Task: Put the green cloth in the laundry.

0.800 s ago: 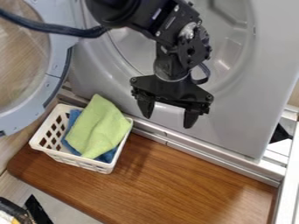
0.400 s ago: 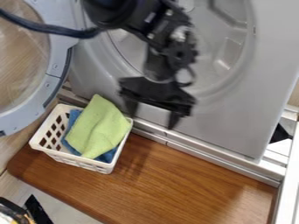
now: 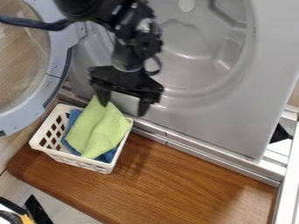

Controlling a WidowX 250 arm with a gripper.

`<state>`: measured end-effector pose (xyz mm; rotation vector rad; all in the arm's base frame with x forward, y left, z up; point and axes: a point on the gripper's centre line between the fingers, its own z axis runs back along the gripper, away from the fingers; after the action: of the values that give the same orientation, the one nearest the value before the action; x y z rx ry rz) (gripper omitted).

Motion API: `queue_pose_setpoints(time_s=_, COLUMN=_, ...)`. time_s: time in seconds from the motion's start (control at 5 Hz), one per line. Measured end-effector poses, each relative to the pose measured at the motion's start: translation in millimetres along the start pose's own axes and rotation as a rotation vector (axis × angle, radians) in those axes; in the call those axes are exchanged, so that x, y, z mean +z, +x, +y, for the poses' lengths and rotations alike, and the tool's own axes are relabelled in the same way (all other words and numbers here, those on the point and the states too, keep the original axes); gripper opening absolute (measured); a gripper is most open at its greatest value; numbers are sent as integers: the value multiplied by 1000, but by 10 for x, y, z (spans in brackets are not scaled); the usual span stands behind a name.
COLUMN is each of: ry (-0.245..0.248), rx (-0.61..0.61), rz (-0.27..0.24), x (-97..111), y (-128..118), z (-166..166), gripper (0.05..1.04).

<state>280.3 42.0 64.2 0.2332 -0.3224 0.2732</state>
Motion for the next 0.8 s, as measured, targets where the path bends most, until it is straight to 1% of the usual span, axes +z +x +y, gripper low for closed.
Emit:
queue_pose_setpoints(time_s=0.2, ry=-4, rx=15, rz=28, x=-214, y=-11, z=164, gripper=1000)
queue_pose_setpoints(time_s=0.4, ry=-2, rx=32, rz=44, x=-365, y=-27, z=291, gripper=1000)
queue_pose_setpoints(time_s=0.6, ry=-10, rx=49, rz=89, x=-601, y=-110, z=399, gripper=1000)
queue_pose_setpoints(time_s=0.8, ry=-77, rx=61, rz=77, x=-720, y=-149, z=369, gripper=1000)
